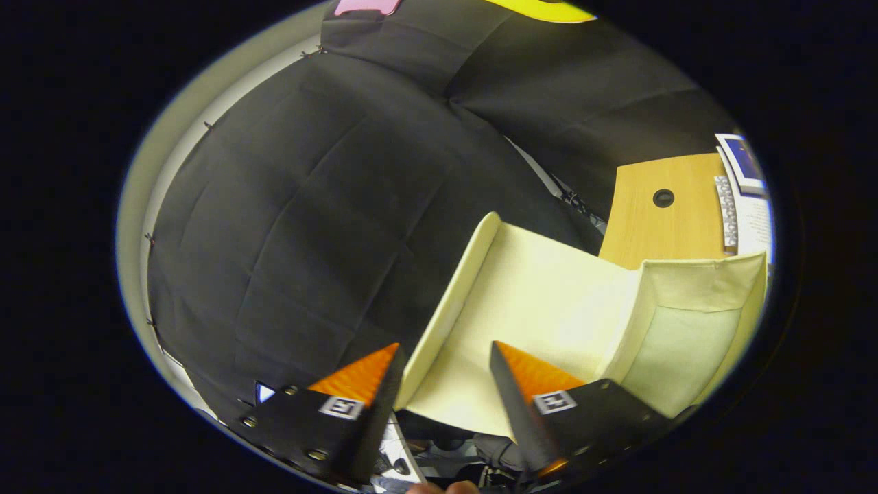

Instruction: Open the storage box then place both shoes into the box .Put the left shoe in first, then the right shoe, with the right side of both shoes facing outward in a uniform manner.

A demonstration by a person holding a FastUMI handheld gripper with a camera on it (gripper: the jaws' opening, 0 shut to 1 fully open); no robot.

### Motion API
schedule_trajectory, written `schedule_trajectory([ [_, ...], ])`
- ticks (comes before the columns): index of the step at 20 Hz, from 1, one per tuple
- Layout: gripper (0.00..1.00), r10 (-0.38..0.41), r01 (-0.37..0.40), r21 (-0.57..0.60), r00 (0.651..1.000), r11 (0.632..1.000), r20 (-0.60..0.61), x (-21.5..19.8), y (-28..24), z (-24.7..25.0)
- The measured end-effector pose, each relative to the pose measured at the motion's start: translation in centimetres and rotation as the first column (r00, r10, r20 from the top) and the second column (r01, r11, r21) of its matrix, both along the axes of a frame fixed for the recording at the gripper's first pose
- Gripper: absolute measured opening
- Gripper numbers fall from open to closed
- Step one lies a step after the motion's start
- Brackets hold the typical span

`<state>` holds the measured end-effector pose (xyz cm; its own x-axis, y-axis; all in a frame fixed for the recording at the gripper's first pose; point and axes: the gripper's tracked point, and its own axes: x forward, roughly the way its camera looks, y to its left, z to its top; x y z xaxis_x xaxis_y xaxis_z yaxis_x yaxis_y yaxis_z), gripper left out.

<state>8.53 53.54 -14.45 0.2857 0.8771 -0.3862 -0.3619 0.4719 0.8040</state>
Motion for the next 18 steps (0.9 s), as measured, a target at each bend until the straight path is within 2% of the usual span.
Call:
schedule_trajectory([
  [2, 0.97, 0.005, -0.002, -0.050, 0.999, 0.999, 0.051, 0.1, -0.7, -0.5],
  [7, 0.97, -0.011, 0.027, -0.111, 0.990, 0.993, 0.140, -1.0, -6.0, 1.4],
  [13, 0.97, -0.157, 0.195, -0.177, 0.965, 0.965, 0.209, -1.8, -16.1, 1.3],
  [18, 0.97, -0.277, 0.339, -0.243, 0.926, 0.909, 0.258, -2.9, -24.5, 0.7],
])
